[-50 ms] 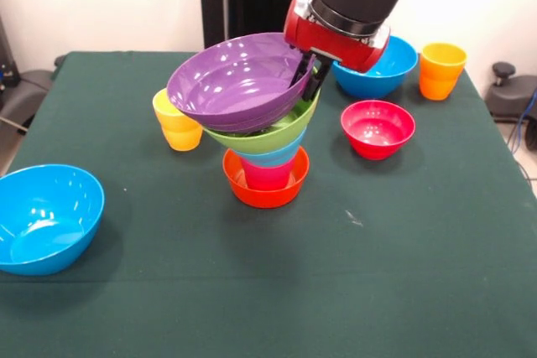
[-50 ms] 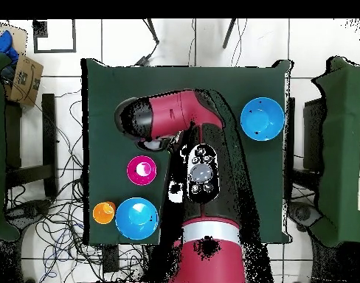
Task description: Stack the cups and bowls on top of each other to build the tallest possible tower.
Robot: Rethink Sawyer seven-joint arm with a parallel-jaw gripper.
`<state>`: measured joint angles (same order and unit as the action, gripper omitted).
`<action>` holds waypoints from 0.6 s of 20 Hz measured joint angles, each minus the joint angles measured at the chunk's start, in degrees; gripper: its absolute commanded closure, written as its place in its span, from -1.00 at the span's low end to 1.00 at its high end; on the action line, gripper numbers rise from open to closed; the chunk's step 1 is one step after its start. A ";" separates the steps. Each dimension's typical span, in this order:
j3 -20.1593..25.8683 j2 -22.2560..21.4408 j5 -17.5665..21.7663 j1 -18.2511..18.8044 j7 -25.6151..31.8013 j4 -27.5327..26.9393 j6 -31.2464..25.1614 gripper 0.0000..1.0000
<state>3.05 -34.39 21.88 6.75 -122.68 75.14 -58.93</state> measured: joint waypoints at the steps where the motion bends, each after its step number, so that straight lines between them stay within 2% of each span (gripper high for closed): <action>1: -0.07 -0.01 -0.10 0.00 0.00 0.00 0.00 1.00; 12: -0.61 0.01 -0.72 -0.10 0.00 0.00 0.00 1.00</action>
<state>2.44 -34.39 21.16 6.65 -122.68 75.14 -58.93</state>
